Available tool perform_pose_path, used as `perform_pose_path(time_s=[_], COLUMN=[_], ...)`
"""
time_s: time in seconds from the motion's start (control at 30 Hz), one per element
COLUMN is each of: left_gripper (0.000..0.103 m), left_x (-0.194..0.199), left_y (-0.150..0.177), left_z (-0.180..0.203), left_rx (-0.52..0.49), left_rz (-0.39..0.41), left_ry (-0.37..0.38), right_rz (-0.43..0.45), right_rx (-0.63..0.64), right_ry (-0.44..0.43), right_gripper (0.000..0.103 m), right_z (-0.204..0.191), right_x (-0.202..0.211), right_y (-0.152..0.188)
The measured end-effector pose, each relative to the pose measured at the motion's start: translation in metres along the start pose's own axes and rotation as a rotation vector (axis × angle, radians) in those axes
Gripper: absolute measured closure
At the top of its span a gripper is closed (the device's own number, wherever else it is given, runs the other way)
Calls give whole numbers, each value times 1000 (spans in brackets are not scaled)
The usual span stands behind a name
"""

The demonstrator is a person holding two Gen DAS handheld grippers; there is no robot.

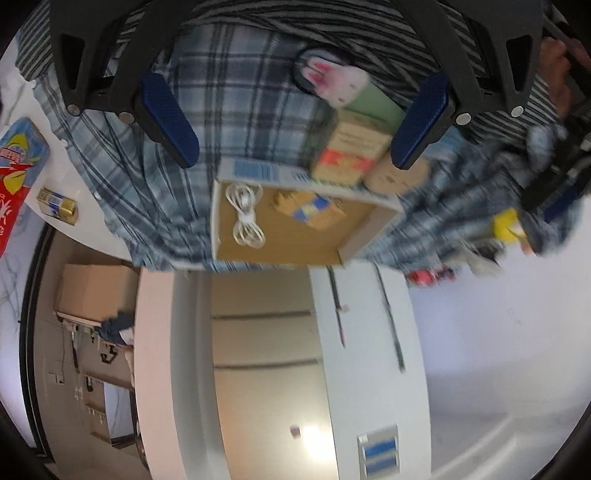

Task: Organize soft objects
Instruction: 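Grasp the pink-and-white bunny plush with the right tool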

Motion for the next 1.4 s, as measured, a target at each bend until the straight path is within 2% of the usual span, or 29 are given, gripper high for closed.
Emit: perform_pose_path(time_s=[0.07, 0.17, 0.33, 0.5, 0.73, 0.8, 0.87, 1.0, 1.07, 1.1, 1.23, 1.4], left_gripper=[0, 0, 0, 0, 0, 0, 0, 0, 0, 0, 0, 0], left_x=[-7, -13, -32, -43, -59, -60, -60, -62, -64, -64, -67, -72], left_y=[4, 9, 29, 43, 68, 69, 70, 72, 73, 74, 79, 85], left_z=[1, -4, -7, -6, 1, 3, 5, 5, 5, 5, 8, 8], left_rx=[-6, 0, 8, 4, -29, -33, -38, -35, -33, -34, -46, -26], left_rz=[-30, -61, -194, -274, -415, -422, -424, -441, -453, -459, -483, -525], left_ry=[-3, -36, -41, -36, -16, -8, -4, 2, 7, 9, 18, 43], right_rz=[-51, -68, -132, -188, -281, -312, -340, -320, -332, -345, -372, -352], right_rx=[14, 28, 53, 77, 55, 68, 97, 128, 122, 114, 83, 125], right_ry=[-14, -24, -83, -122, -143, -130, -162, -178, -183, -186, -225, -218], right_gripper=[0, 0, 0, 3, 15, 21, 24, 28, 34, 40, 51, 59], right_z=[-3, -7, -19, -30, -30, -33, -42, -49, -49, -48, -48, -55], right_x=[-10, -12, -19, -29, -42, -47, -50, -46, -47, -49, -53, -51], right_y=[8, 12, 22, 31, 45, 51, 57, 56, 58, 59, 63, 62])
Point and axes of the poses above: each gripper's, at about its wrist camera, not at the fingertips, and x roughly against the way its jaws point, z to its right, y to its underside, the point moved 9 cm from there along -x, roughly the way its jaws point, and after that the axes turned 10 degrees about x, right-handed, at the moved point
